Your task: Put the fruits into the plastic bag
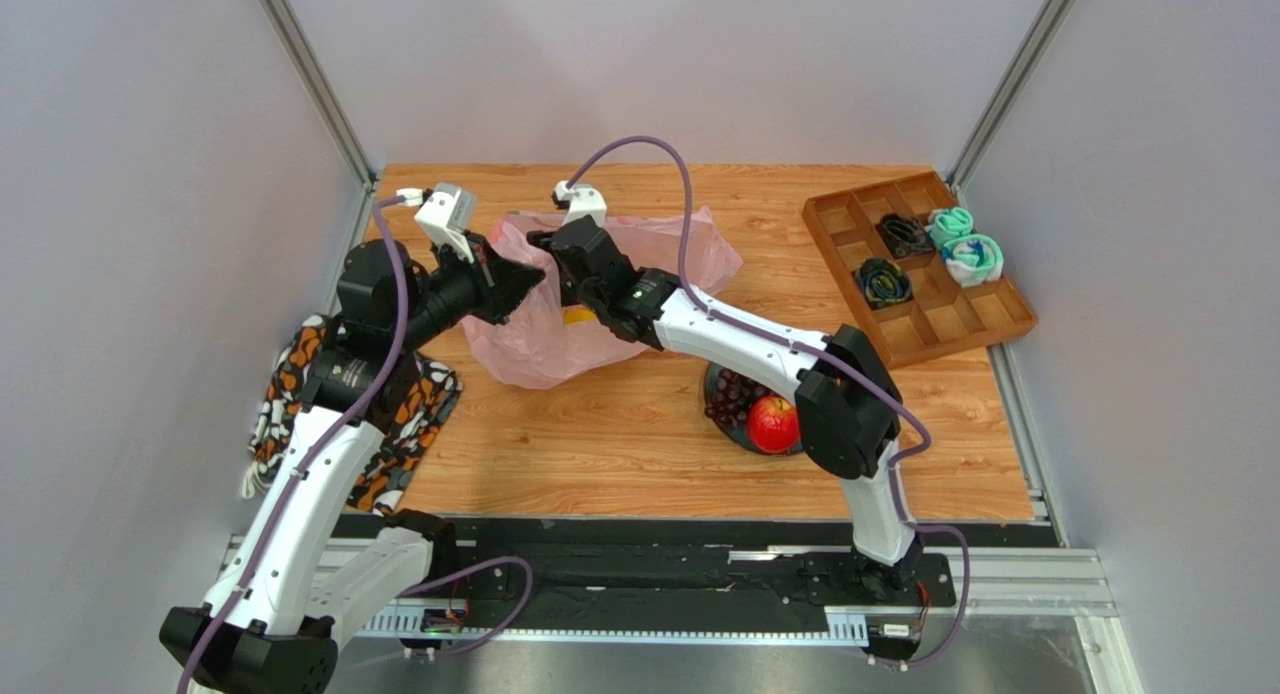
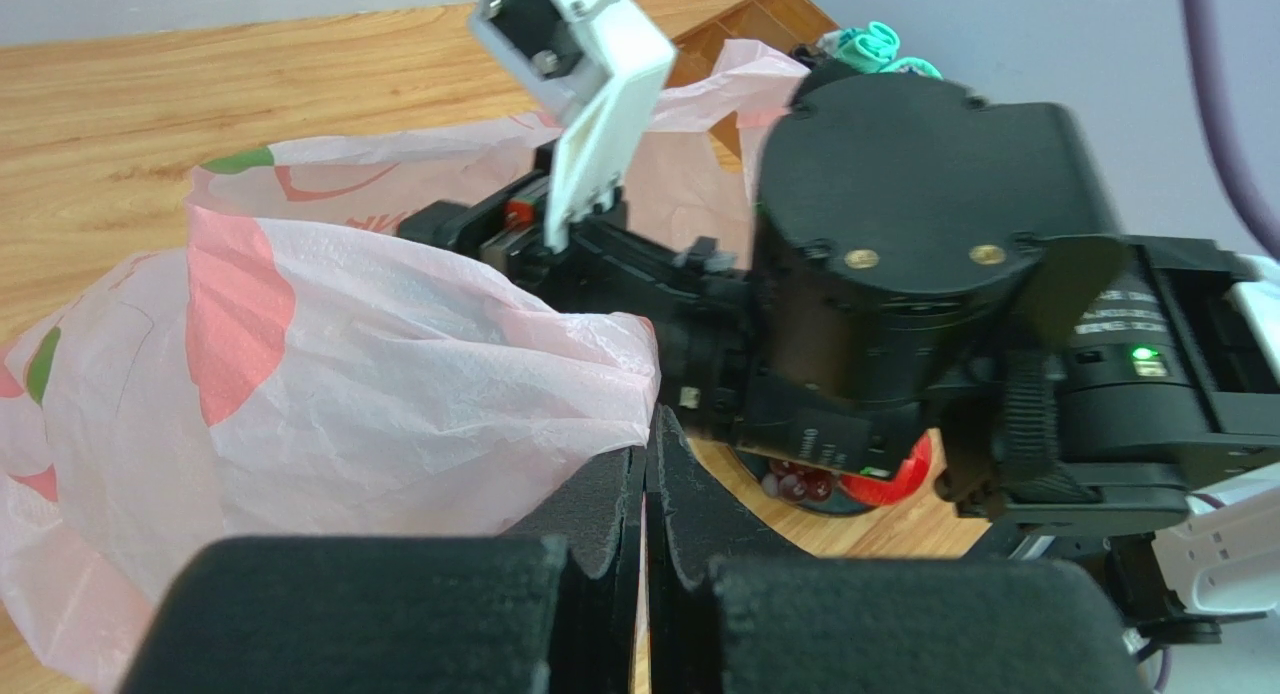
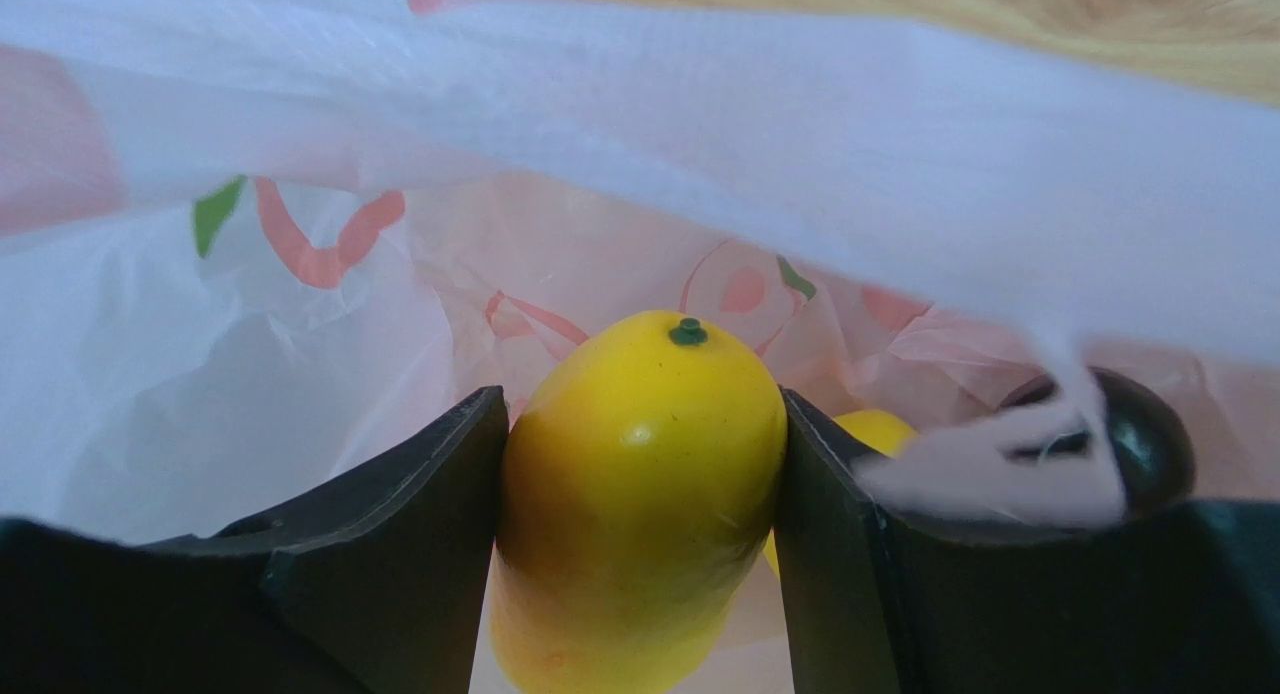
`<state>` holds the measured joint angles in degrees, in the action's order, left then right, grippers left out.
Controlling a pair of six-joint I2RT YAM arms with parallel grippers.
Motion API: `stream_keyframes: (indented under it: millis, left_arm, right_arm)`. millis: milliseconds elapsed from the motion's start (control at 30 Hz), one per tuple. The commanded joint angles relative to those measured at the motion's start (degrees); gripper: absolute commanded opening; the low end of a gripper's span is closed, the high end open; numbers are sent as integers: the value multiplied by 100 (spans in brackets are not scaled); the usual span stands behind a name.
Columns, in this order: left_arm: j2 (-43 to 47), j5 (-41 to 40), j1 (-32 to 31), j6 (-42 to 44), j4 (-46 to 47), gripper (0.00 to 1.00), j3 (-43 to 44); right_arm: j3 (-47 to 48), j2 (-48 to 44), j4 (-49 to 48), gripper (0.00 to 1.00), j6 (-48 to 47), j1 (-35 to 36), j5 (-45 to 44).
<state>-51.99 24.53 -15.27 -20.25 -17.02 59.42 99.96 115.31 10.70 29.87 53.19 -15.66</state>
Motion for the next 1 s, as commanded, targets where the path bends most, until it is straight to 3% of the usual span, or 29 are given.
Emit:
stream_keyframes:
  millis: [0,467,800,967]
  left_arm:
    - [22,60,24,30,111,0,237]
    - [22,69,24,30,111,0,228]
    - [31,104,24,21,120,0,228]
    - [31,104,24,12,120,0,228]
  right_arm:
    - [410,413,389,30,-139,-19,555]
    - [577,1090,556,38,-104,-142,986]
    - [533,1099,618,81,-218,-160,977]
    - [533,1064,574,82,-245,-168,986]
